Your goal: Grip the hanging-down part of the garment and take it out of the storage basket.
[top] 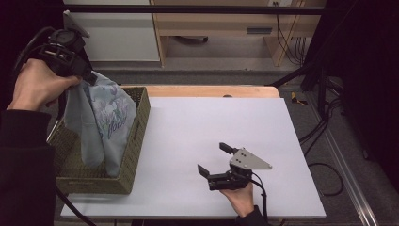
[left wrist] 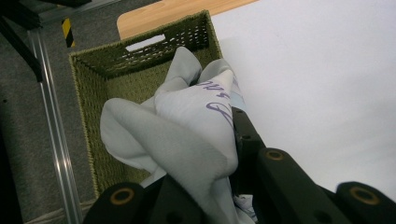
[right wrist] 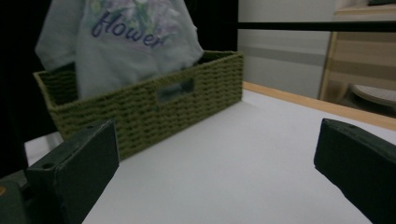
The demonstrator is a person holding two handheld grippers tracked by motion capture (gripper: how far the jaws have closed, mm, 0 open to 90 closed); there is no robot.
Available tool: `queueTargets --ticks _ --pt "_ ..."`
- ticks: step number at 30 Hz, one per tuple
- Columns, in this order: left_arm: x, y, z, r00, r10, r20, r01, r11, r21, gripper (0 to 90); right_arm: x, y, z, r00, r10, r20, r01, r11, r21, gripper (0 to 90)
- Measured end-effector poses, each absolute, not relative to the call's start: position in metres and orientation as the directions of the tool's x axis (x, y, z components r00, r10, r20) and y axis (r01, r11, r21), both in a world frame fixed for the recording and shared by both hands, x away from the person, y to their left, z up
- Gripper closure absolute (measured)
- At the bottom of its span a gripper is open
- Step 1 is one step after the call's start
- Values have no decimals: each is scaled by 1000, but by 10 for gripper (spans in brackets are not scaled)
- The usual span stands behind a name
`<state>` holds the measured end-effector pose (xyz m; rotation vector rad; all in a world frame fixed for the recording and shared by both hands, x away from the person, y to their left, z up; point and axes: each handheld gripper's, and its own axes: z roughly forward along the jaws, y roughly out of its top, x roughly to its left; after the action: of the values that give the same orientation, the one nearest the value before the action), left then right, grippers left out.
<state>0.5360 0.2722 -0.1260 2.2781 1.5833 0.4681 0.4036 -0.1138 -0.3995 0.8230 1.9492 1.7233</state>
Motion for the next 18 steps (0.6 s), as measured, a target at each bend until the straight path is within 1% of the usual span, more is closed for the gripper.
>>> queueTargets --ticks 2,4,5,9,10,11,13,16,18 --pt "536 271 -125 331 940 84 833 -333 441 839 408 -88 -389 -770 634 76 148 61 987 5" --pt "537 271 -125 331 940 85 833 -334 441 839 410 -83 -387 -773 630 68 141 66 988 5" --pt "537 270 -125 334 939 83 832 -335 442 839 414 -70 -383 -781 622 65 141 73 987 5" --pt "538 269 -126 335 938 86 832 -337 440 839 420 -54 -379 -792 606 73 142 66 988 5" --pt "538 270 -126 335 938 86 832 -337 440 839 425 -42 -377 -802 591 82 150 67 986 5" --pt "538 270 -126 335 938 86 832 -337 440 839 425 -42 -377 -802 591 82 150 67 986 5" --pt "538 270 -126 335 938 85 833 -337 439 838 432 -25 -373 -809 581 88 154 66 986 7" --pt "538 270 -127 335 938 88 834 -339 435 839 436 -14 -371 -814 574 90 157 67 985 8" --pt "538 270 -127 337 937 90 833 -341 436 839 442 3 -369 -821 562 100 163 64 985 10"
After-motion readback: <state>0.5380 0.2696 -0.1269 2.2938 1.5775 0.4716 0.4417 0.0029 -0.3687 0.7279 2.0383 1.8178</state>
